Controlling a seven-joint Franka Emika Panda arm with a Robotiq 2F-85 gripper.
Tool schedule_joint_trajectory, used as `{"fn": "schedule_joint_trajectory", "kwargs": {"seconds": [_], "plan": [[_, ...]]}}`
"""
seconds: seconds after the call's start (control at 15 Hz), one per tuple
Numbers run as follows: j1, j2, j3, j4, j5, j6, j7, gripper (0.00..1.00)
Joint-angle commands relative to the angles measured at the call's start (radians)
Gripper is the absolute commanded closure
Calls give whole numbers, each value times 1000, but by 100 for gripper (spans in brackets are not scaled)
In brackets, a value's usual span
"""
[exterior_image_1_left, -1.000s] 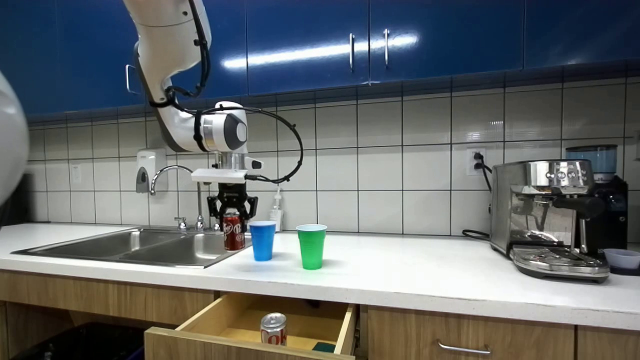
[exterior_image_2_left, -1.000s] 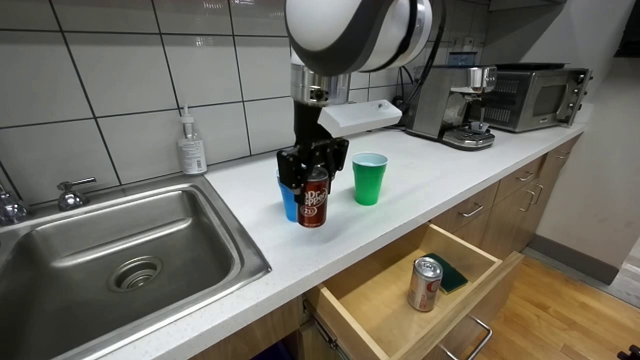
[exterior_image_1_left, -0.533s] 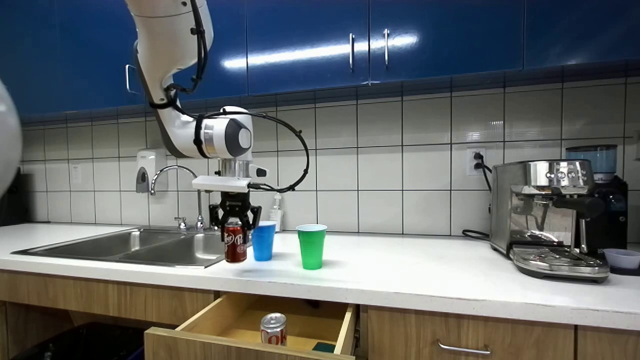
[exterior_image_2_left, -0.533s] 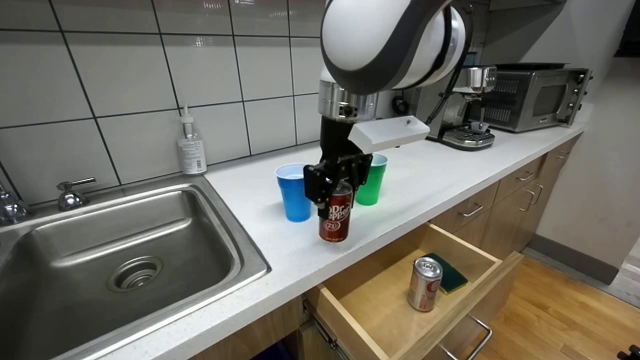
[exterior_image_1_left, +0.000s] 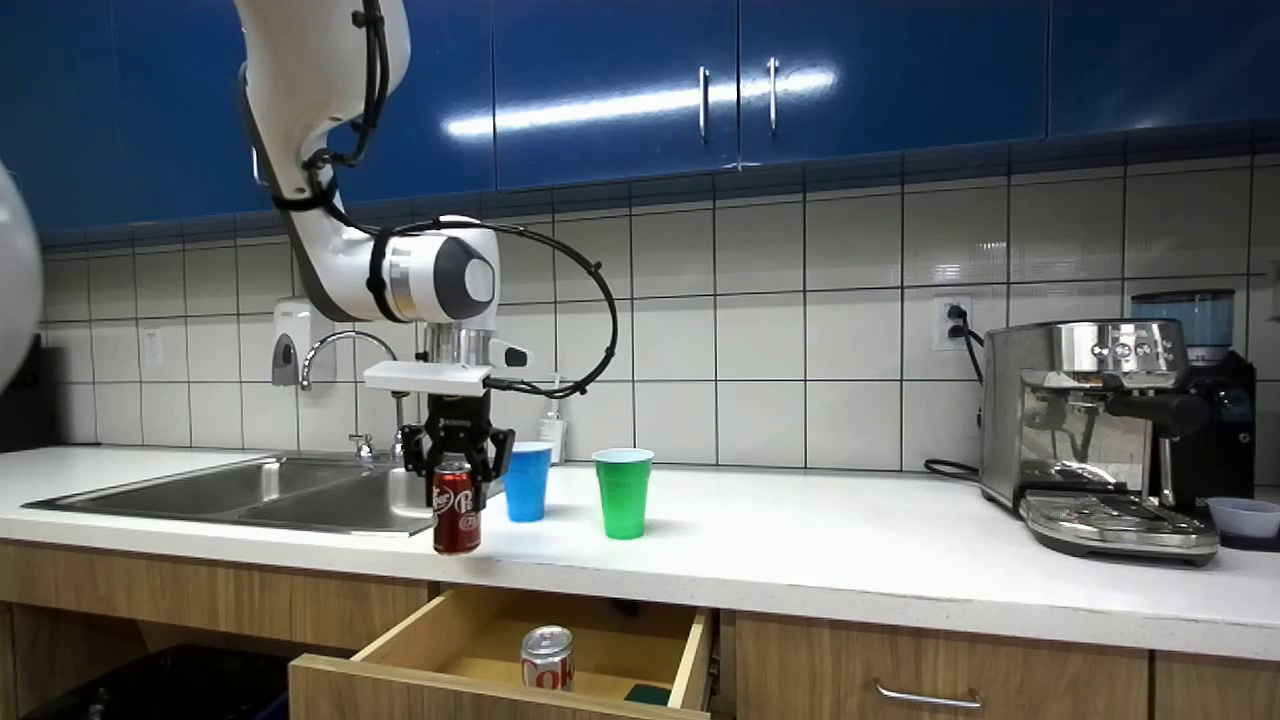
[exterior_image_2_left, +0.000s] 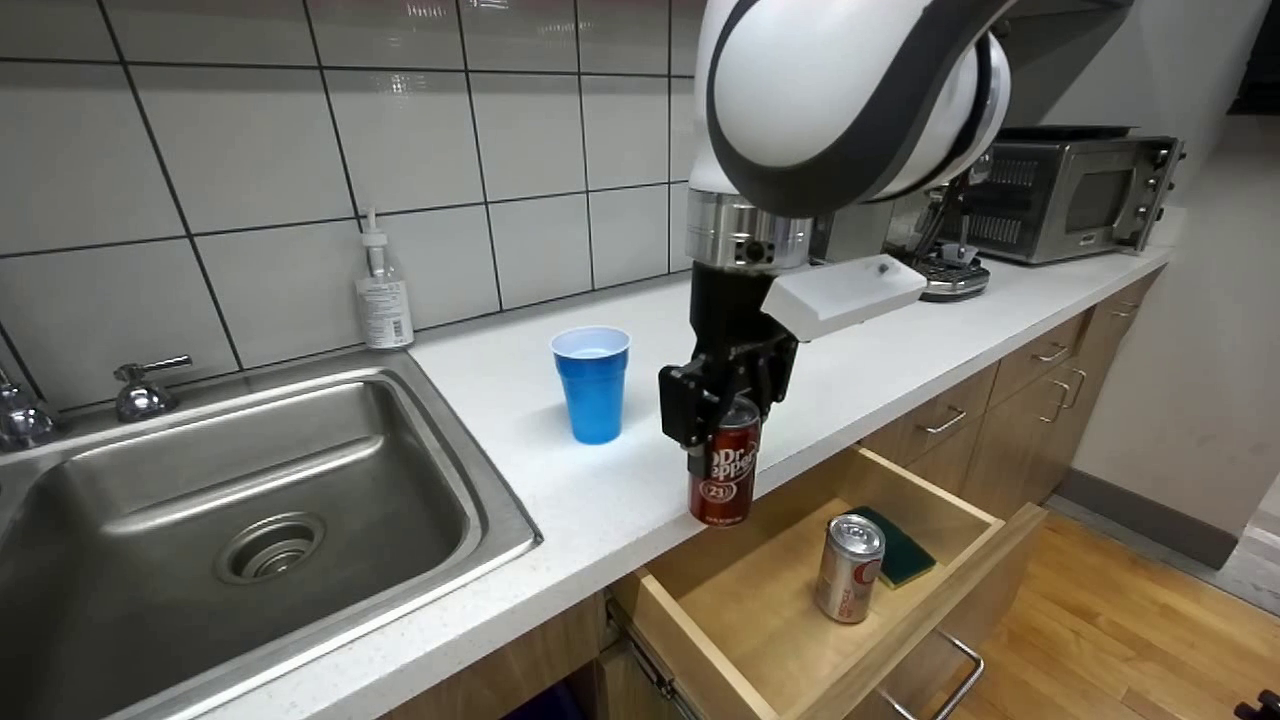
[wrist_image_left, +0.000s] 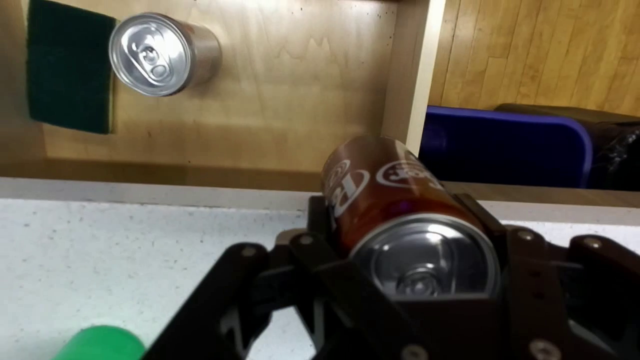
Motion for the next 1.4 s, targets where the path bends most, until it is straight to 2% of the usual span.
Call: {"fn": "schedule_joint_trajectory", "kwargs": {"seconds": [0.0,0.27,0.67,1.33], "plan": [[-17,-97,0,-97,23,8,-33,61],[-20,-98,-17,-143,7,4,-20,61],[-31,-15,-38,-156,13,48,-17,61],[-25,149,-43,-147,-3,253,2,61]]}}
